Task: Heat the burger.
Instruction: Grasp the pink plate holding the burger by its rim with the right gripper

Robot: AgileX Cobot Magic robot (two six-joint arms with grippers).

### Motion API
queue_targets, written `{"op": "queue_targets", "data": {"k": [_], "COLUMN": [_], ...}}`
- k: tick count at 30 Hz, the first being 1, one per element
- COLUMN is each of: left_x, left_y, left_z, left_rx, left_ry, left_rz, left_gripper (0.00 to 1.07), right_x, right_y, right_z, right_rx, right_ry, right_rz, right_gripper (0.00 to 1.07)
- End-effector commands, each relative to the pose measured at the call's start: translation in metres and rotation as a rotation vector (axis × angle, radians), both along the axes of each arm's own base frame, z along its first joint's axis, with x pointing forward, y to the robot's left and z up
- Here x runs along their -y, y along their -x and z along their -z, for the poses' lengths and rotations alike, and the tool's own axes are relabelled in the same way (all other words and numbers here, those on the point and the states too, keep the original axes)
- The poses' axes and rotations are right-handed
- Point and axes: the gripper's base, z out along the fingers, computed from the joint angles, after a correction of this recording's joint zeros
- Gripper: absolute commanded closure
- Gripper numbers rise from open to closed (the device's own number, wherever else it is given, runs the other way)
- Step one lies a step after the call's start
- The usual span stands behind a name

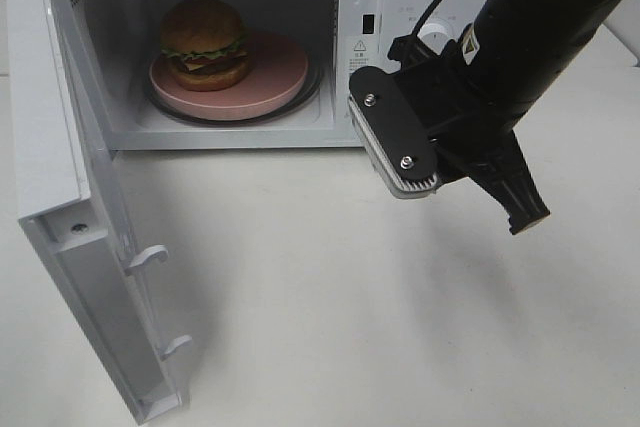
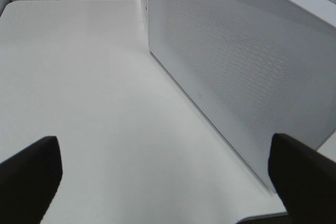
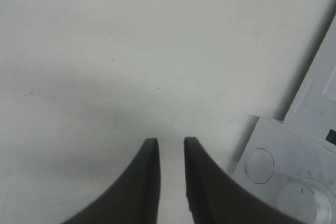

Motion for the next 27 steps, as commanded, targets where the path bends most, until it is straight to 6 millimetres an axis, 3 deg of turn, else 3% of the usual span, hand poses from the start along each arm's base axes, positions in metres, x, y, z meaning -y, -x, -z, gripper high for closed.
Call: {"op": "queue_targets", "data": {"k": [1, 3, 5, 8, 9, 12, 19, 27], "left_x": [0.000, 0.000, 0.000, 0.000, 0.000, 0.000, 0.000, 0.000], "left_y": [0.002, 0.002, 0.002, 0.002, 0.002, 0.002, 0.002, 0.002], "left_z": [0.000, 0.000, 0.000, 0.000, 0.000, 0.000, 0.000, 0.000], "left_rx": [0.019, 0.019, 0.019, 0.019, 0.019, 0.019, 0.019, 0.019], "left_ry": [0.007, 0.007, 0.007, 0.007, 0.007, 0.007, 0.007, 0.007], "left_rz": [-0.003, -0.003, -0.003, -0.003, -0.003, -0.003, -0.003, -0.003], "left_gripper": [0.06, 0.06, 0.06, 0.06, 0.06, 0.06, 0.06, 0.06], "right_x": [0.001, 0.000, -0.003, -0.004, -0.004, -0.004, -0.008, -0.042], "right_y": [-0.005, -0.006, -0.012, -0.013, -0.014, -0.015, -0.020, -0.033], "right_z": [-0.003, -0.004, -0.007, -0.009, -0.011, -0.010, -0.009, -0.008], "right_rx": [0.052, 0.064, 0.124, 0.134, 0.143, 0.145, 0.145, 0.193], "right_ry": [0.005, -0.009, -0.068, -0.077, -0.082, -0.079, -0.077, -0.095], "right_rz": [-0.009, 0.013, 0.092, 0.105, 0.113, 0.111, 0.109, 0.108], "right_gripper": [0.79, 0.74, 0.47, 0.39, 0.25, 0.12, 0.13, 0.17]}}
